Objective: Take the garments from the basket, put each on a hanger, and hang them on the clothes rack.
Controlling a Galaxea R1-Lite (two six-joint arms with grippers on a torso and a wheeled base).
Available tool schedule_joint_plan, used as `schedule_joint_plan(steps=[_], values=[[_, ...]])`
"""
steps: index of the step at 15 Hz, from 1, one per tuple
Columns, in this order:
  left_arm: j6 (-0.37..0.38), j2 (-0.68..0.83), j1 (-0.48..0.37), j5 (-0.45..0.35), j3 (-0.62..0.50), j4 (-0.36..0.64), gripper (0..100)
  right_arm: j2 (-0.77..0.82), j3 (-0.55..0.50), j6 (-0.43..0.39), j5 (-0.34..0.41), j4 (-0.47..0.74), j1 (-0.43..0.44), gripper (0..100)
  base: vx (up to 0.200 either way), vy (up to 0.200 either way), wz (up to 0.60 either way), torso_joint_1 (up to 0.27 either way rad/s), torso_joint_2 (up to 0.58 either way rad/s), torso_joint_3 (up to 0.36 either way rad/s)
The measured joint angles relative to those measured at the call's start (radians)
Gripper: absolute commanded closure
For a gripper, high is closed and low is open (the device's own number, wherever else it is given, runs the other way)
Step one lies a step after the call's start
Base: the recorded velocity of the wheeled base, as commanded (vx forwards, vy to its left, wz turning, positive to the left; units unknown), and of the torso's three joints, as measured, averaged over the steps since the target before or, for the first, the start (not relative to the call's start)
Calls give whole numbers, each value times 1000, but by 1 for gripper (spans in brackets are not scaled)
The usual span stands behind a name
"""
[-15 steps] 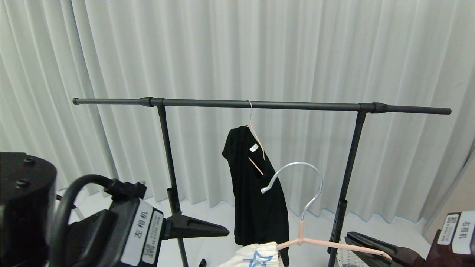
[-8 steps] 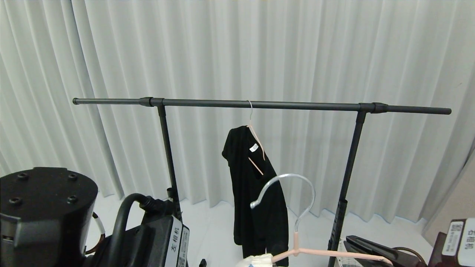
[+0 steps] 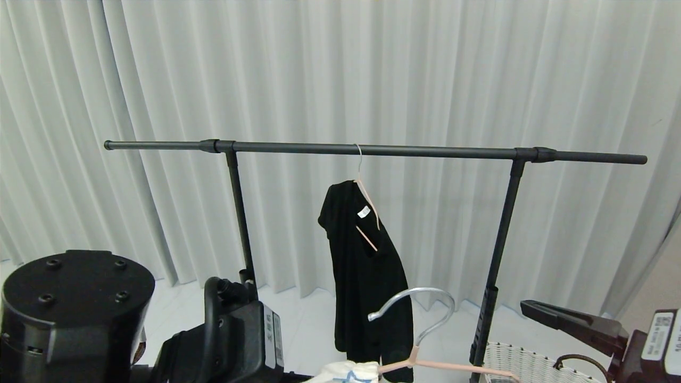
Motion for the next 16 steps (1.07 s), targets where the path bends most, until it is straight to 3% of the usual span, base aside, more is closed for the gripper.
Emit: schedule_joint_plan(steps=[3, 8, 12, 14, 16], values=[[-29, -1, 19, 95, 13, 0, 100, -2, 13, 1, -4, 2, -17, 0, 0, 0, 0, 0, 0, 0], [-206, 0, 85, 202, 13, 0, 100, -4, 49, 44, -2, 4, -51, 0, 0, 0, 0, 0, 0, 0], [-383, -8, 113, 214, -54, -1, 100, 44, 67, 219, 1, 4, -53, 0, 0, 0, 0, 0, 0, 0], [-404, -27, 113, 215, -80, -2, 100, 108, 54, 346, 6, 6, -58, 0, 0, 0, 0, 0, 0, 0], [-404, -62, 113, 214, -87, -2, 100, 171, 1, 467, 74, 38, -67, 0, 0, 0, 0, 0, 0, 0]])
